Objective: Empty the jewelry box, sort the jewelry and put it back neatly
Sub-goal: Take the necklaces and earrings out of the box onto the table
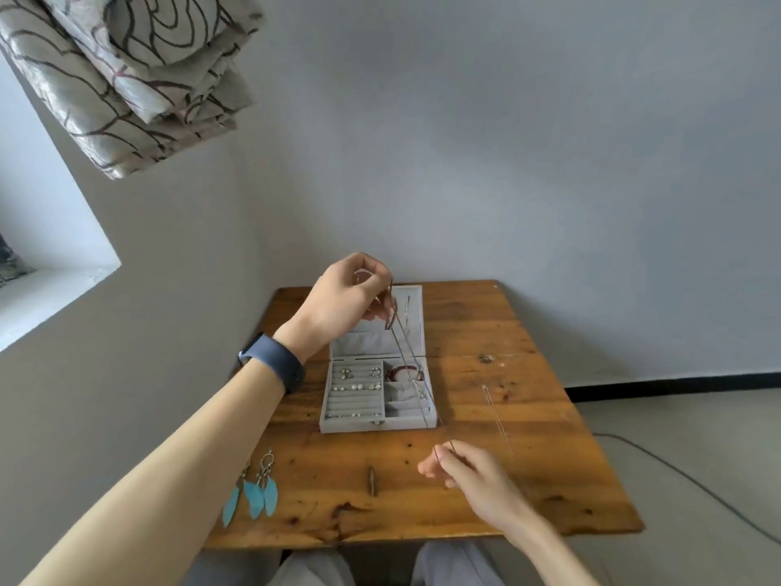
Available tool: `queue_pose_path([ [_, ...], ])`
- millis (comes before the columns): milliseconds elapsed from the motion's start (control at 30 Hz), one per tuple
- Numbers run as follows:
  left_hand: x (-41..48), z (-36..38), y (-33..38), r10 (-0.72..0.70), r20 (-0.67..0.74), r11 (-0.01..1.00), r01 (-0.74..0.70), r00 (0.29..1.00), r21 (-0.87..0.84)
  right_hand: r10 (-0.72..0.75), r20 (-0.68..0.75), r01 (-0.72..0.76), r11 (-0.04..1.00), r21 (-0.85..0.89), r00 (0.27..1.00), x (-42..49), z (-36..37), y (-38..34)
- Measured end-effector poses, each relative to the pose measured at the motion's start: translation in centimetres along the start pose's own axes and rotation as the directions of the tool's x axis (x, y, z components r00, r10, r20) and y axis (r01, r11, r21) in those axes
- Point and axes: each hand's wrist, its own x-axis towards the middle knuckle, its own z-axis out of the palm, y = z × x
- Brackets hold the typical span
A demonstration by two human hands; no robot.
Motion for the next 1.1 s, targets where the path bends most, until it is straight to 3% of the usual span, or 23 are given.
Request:
queue_pose_path([
  [133,-0.8,0.7,-3.1,0.010,-0.048,0.988,-0.002,0.999,0.157,0.063,-0.125,-0.027,0.962,0.271,0.990,-4.2,0.4,2.4],
  [300,-1.1,2.5,-6.9,-0.008,-0.131,0.945,0.050,0.991,0.322,0.068,-0.194,-0.006,0.953,0.302,0.979,-7.9,0.0,4.2],
  [633,1.1,10.3,-9.8,0.029,-0.042,0.812,0.001,0.999,0.583,0.201,-0.303,-0.082,0.928,0.363,0.932,-11.6,-1.2,7.5],
  [800,4.1,14.1,-9.6,0.056,0.043,0.760,-0.071,0.997,0.646,0.224,-0.465,-0.091,0.952,0.291,0.856,-12.1,-2.5,8.8],
  [1100,9.5,21.7,-11.0,-0.040,0.113,0.731,-0.048,0.993,0.680,0.176,-0.678,-0.174,0.982,0.071,0.714,-9.7,-5.3,11.0],
])
